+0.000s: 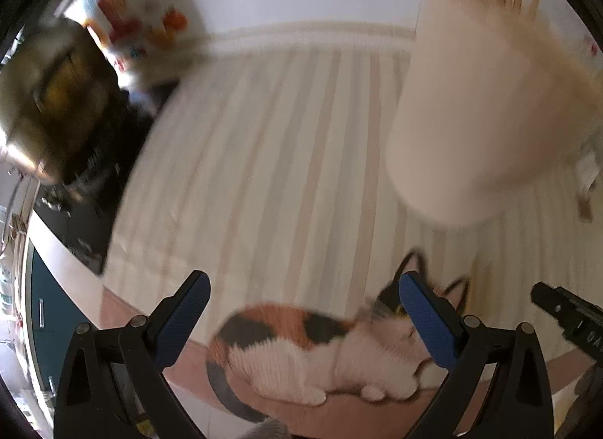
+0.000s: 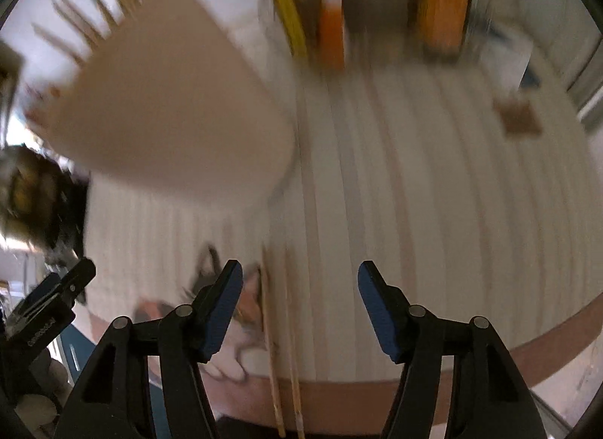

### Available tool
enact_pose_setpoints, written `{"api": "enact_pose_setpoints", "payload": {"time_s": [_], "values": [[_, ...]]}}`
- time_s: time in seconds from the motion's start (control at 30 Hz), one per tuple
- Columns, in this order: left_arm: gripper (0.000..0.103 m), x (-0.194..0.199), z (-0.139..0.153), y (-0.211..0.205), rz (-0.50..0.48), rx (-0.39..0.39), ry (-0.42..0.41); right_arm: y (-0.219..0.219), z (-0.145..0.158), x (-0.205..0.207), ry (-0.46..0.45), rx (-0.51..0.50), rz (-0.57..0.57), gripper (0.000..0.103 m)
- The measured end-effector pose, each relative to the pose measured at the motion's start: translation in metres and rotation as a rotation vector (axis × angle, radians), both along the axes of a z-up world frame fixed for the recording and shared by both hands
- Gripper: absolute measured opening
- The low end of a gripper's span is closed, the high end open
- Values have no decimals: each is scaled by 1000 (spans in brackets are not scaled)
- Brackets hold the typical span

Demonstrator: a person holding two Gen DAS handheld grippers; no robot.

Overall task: Organize utensils
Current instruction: 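Grasp a chopstick with the left tool while the right tool grasps another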

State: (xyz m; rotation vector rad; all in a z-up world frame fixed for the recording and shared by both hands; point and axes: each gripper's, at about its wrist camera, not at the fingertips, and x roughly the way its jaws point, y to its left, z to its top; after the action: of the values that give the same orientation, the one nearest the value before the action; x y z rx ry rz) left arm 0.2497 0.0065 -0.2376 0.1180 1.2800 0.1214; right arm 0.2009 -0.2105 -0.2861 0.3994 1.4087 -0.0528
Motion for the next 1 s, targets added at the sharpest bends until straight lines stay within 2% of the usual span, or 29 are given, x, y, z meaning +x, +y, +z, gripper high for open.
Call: {"api": "enact_pose_setpoints", "payload": {"time_s": [0.13,0.27,0.37,0.43,0.5,0.63,0.73,0.83,0.93,1.0], "values": [[103,-11,-34,2,1,20,78,20,-41,-15,108,4,56,52],[102,-19,-52,3,-5,29,123,35,-59,-25,156,-14,101,47],[102,-21,-58,1,-17,32,139,47,-67,-30,176,-44,154,31],[102,-21,-58,-2,-31,36,142,54,-69,-33,165,-103,197,16],[102,-22,-57,-9,-47,38,141,56,-68,-36,156,-148,231,8],[101,-21,-55,-33,-102,10,145,39,-64,-38,146,-212,215,7],[98,-22,-59,-60,-157,-79,185,7,-63,-42,156,-231,163,7],[84,-26,-70,-90,-223,-147,241,-22,-61,-48,174,-246,114,7],[67,-32,-84,-113,-280,-166,291,-46,-61,-52,187,-247,71,7],[45,-35,-89,-122,-304,-155,306,-58,-60,-55,192,-246,46,7]]}}
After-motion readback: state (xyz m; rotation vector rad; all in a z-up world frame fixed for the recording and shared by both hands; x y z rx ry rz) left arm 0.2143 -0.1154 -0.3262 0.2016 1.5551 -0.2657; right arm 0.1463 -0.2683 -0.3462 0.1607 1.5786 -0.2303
